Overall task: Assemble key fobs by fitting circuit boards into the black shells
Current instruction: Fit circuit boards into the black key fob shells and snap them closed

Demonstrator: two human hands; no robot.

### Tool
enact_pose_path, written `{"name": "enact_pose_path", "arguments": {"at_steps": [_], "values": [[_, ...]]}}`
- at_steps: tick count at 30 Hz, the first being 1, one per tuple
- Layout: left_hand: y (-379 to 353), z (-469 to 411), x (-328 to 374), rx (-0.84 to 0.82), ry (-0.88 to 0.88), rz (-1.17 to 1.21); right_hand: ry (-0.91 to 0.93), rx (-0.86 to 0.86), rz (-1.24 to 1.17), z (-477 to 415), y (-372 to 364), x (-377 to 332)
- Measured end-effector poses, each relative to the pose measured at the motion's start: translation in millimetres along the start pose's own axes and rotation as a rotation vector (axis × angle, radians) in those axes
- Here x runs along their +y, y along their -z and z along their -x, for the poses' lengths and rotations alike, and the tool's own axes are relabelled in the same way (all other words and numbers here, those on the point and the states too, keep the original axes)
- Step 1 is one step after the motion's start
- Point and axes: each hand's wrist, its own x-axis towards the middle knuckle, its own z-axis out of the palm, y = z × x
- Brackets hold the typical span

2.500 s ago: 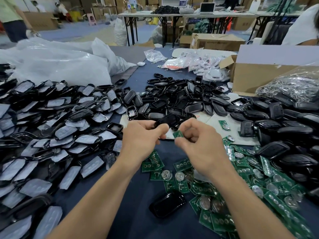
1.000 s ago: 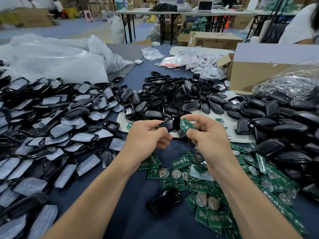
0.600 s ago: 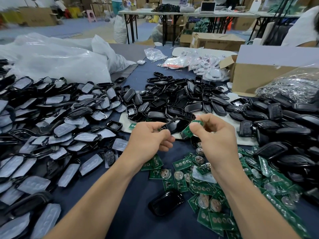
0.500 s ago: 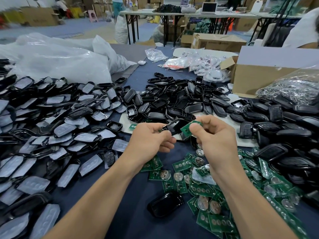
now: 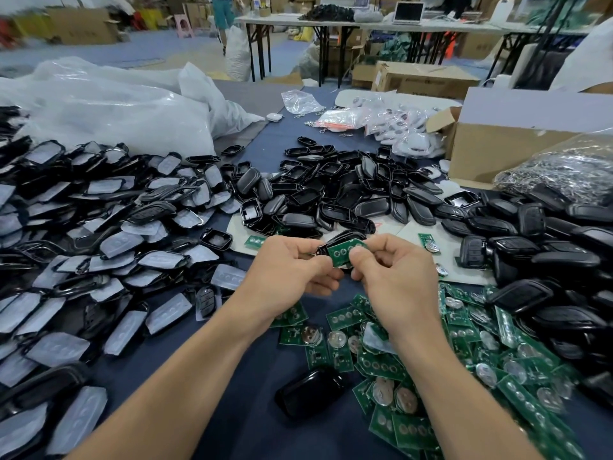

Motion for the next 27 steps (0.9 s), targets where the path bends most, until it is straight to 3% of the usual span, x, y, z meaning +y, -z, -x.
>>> {"name": "enact_pose_path", "arguments": {"at_steps": [9,27], "values": [[-3.1,-0.4,-2.0,-0.002,0.008,0.011,0.044,0.139,0.126,4.9,-5.1,-0.5],[-0.2,-0.5,-7.0,0.162,-0.086,-0.143,0.079,0.155,0.284,6.0,-3.4,-12.9]]}}
